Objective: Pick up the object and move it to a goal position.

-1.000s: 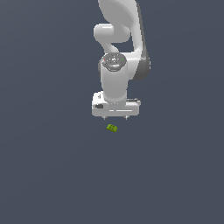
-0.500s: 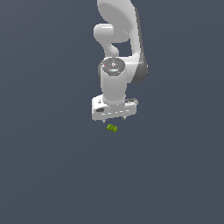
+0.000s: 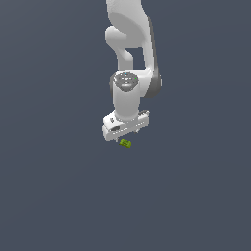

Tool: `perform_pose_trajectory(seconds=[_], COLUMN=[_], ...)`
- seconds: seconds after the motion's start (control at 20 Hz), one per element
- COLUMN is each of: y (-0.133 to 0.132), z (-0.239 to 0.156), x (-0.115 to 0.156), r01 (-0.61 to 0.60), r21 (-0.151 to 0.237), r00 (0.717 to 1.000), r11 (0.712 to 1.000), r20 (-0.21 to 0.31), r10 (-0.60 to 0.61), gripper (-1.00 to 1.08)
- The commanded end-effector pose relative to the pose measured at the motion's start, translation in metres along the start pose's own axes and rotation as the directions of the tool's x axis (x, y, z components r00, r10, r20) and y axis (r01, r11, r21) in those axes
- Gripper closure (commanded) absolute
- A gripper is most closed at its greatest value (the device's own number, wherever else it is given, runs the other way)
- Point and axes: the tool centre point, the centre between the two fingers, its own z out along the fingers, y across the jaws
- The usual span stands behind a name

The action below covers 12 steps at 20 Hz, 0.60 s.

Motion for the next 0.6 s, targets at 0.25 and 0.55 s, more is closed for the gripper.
perform_pose_trajectory(seconds=[0.25, 0.55], y=[0.001, 0.000], z=[0.019, 0.034], x=[-0.007, -0.012], r01=[0.217, 0.383], r21=[-0.010, -0.016], r00=[0.976, 0.924], r11=[0.976, 0.924], r20=[0.000, 0.000], r10=[-0.217, -0.383], gripper=[-0.92, -0.92])
